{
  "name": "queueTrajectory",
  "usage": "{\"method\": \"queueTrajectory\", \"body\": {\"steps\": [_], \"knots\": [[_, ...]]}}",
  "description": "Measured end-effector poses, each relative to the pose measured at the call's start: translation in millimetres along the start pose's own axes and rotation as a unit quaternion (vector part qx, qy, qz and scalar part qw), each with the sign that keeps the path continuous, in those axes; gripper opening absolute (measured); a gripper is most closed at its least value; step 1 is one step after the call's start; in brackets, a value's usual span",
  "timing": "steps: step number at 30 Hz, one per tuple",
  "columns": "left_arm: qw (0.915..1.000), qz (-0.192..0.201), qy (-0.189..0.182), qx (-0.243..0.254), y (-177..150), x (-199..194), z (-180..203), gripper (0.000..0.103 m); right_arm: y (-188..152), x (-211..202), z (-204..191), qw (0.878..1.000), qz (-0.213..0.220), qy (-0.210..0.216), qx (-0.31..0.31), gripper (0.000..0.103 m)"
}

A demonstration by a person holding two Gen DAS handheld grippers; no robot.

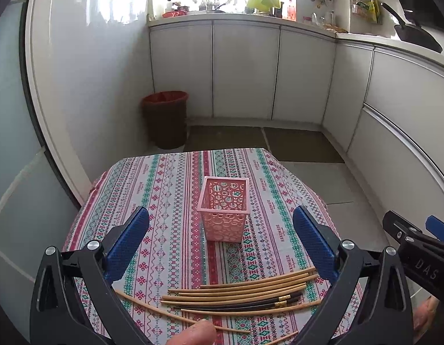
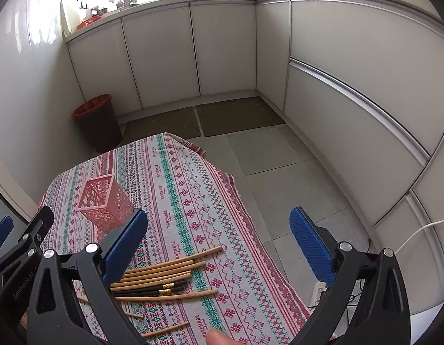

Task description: Organize utensils

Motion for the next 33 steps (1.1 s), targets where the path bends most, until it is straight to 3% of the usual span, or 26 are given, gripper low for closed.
{"method": "queueTrajectory", "body": {"steps": [11,24,33], "knots": [[0.9998,0.017,-0.002,-0.007,2.5,-11.7,0.8,0.096,1.9,-5.1,3.3,1.000,0.009,0.003,0.006,0.096],[0.9974,0.071,0.004,0.006,12.3,-47.8,7.3,0.096,7.6,-35.6,14.1,0.998,0.055,0.011,0.027,0.096],[0.9960,0.089,0.003,0.006,16.6,-56.5,4.8,0.096,9.0,-51.4,14.9,0.996,0.085,0.015,0.033,0.096]]}}
Point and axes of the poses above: each gripper's, at about its wrist camera, not at the fingertips, and x roughly the way its jaws point, z to its right, y to its top, the point moved 6 cm from there along x, roughly the way its jaws point, and after that the axes turned 11 degrees about -z, right-handed, at the moved point
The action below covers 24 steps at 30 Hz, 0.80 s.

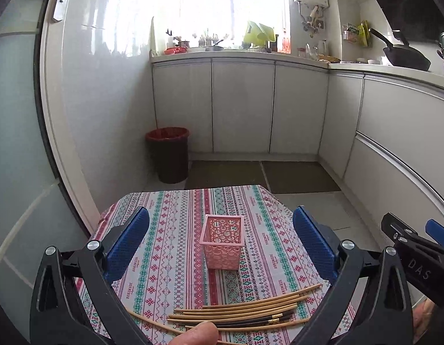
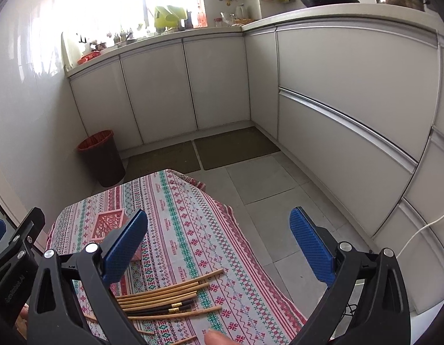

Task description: Organize utensils

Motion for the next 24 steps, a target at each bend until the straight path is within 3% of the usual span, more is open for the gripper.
{"method": "queueTrajectory", "body": {"steps": [24], "knots": [[1.0000,0.003,0.005,0.004,-0.4,3.8,-0.5,0.096,0.0,-3.2,-2.9,1.000,0.002,0.004,-0.005,0.096]]}}
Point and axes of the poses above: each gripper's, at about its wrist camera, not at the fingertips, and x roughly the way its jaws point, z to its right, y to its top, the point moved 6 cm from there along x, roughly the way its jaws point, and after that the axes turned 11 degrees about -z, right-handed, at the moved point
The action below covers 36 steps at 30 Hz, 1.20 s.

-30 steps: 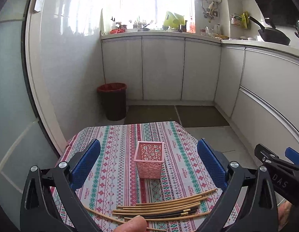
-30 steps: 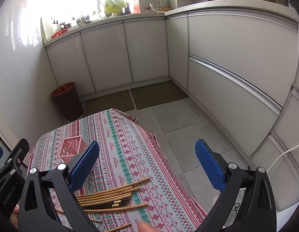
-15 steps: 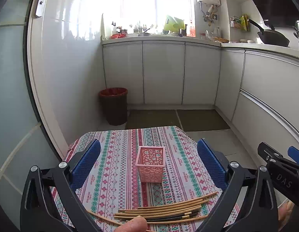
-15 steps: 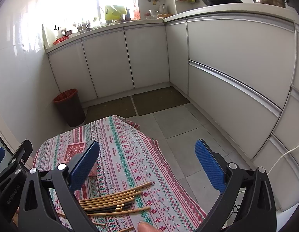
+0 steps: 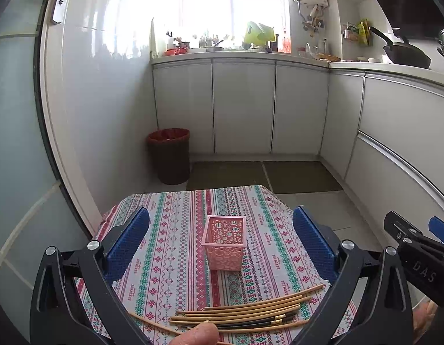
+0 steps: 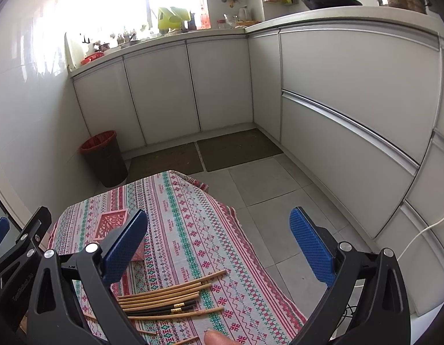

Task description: Organize utensils

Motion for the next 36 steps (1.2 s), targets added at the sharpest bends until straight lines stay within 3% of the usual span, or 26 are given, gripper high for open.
{"method": "queueTrajectory", "body": {"steps": [14,17,20,23,26,28,31,34,36], "knots": [[0.9999,-0.014,-0.001,0.007,-3.3,6.4,2.5,0.096,0.4,5.8,-1.0,1.000,-0.011,-0.003,-0.004,0.096],[0.9989,-0.039,-0.009,0.024,-8.5,16.5,9.0,0.096,1.8,7.7,3.8,1.000,-0.016,0.000,0.008,0.096],[0.9918,-0.095,-0.041,0.076,-22.3,37.7,29.1,0.096,9.6,7.8,20.7,0.999,-0.019,0.006,0.047,0.096],[0.9663,-0.172,-0.097,0.166,-47.9,63.7,65.3,0.096,20.0,13.3,53.6,0.991,-0.030,0.041,0.121,0.096],[0.9403,-0.217,-0.126,0.230,-74.9,85.8,96.4,0.096,21.7,34.2,81.9,0.976,-0.071,0.082,0.189,0.096],[0.9180,-0.266,-0.157,0.249,-93.1,106.6,115.9,0.096,16.1,57.8,90.3,0.957,-0.131,0.132,0.223,0.096],[0.8794,-0.338,-0.193,0.274,-115.4,141.3,144.2,0.096,-2.1,91.5,96.8,0.911,-0.215,0.198,0.290,0.096],[0.8608,-0.365,-0.178,0.306,-124.9,168.0,166.4,0.096,-13.4,110.9,98.8,0.895,-0.252,0.198,0.311,0.096],[0.8457,-0.386,-0.174,0.324,-131.7,182.2,179.2,0.096,-16.7,116.8,100.4,0.889,-0.254,0.200,0.323,0.096]]}}
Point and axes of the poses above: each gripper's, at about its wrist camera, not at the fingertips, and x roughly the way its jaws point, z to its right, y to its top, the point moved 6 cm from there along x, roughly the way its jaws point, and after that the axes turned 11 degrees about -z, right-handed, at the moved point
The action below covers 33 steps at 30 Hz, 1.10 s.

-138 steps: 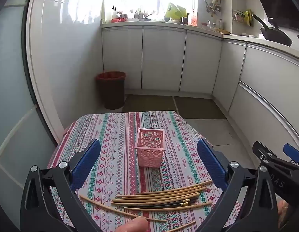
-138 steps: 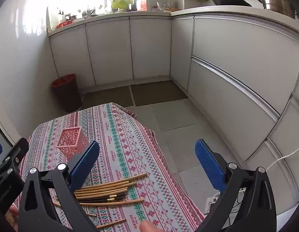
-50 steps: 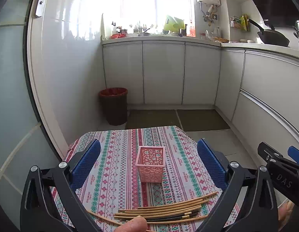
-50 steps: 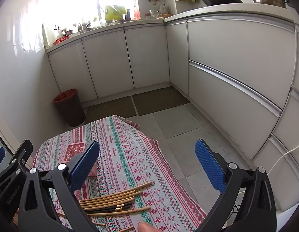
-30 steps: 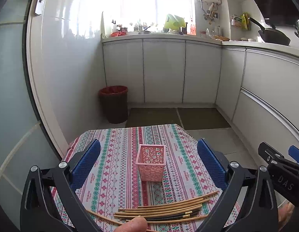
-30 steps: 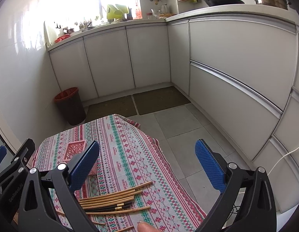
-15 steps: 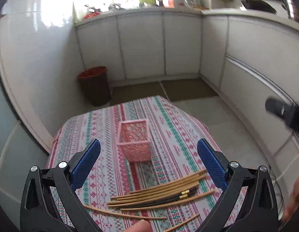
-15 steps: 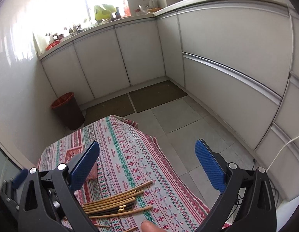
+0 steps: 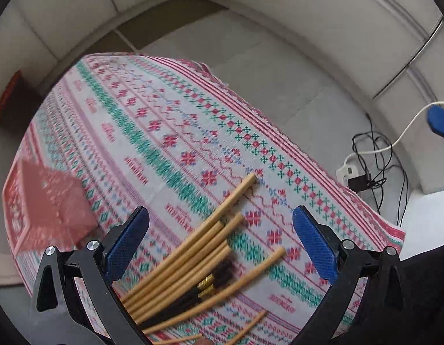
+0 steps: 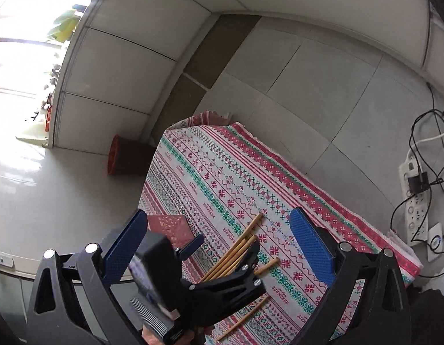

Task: Organize utensils
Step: 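Lower the left tool onto the bamboo chopstick pile and grasp one chopstick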

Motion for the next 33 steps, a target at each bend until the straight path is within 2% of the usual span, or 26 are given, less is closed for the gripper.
{"method": "queueTrajectory", "body": {"steps": [2,5,7,9,14,16,17,19,20,22,25,27,30,33], "knots": [[0.9990,-0.043,-0.016,0.004,7.2,16.6,2.2,0.096,2.1,1.4,0.8,1.000,-0.002,0.006,0.002,0.096],[0.9975,-0.066,-0.023,0.007,19.1,35.2,1.5,0.095,5.9,4.5,8.5,1.000,-0.009,0.020,0.016,0.096],[0.9957,-0.088,-0.026,0.004,20.3,47.7,-4.4,0.085,5.9,9.8,16.3,0.998,-0.032,0.029,0.039,0.096],[0.9945,-0.100,-0.029,0.001,22.2,55.5,-11.4,0.097,5.9,14.7,26.9,0.996,-0.050,0.038,0.065,0.096],[0.9925,-0.118,-0.015,0.027,13.4,53.2,-20.9,0.097,-1.7,32.6,43.6,0.992,-0.084,0.011,0.091,0.096],[0.9940,-0.106,-0.014,0.023,13.3,51.9,-19.7,0.094,-6.9,41.3,50.1,0.990,-0.098,0.002,0.096,0.096],[0.9951,-0.094,-0.018,0.023,12.6,49.3,-17.5,0.086,-9.1,44.1,53.6,0.990,-0.102,-0.001,0.101,0.096],[0.9968,-0.075,-0.021,0.019,10.8,40.3,-15.5,0.054,-14.6,46.8,60.5,0.989,-0.103,-0.014,0.107,0.096],[0.9971,-0.069,-0.027,0.016,10.3,35.2,-16.1,0.021,-16.0,48.0,62.7,0.989,-0.101,-0.021,0.108,0.096],[0.9972,-0.072,-0.015,0.013,7.8,33.1,-21.9,0.017,-18.9,48.2,68.9,0.988,-0.099,-0.032,0.112,0.096],[0.9980,-0.060,-0.020,-0.003,-0.2,28.5,-32.1,0.016,-25.6,55.1,74.4,0.987,-0.107,-0.042,0.117,0.096],[0.9995,-0.023,-0.010,-0.017,-8.8,15.1,-44.0,0.015,-29.8,61.1,75.6,0.986,-0.110,-0.058,0.115,0.096],[0.9988,0.026,-0.016,-0.038,-31.5,-16.7,-62.6,0.014,-44.0,79.9,72.0,0.984,-0.131,-0.085,0.090,0.096],[0.9939,0.085,-0.019,-0.067,-67.6,-62.2,-84.9,0.014,-60.9,103.6,65.8,0.979,-0.157,-0.116,0.056,0.096]]}}
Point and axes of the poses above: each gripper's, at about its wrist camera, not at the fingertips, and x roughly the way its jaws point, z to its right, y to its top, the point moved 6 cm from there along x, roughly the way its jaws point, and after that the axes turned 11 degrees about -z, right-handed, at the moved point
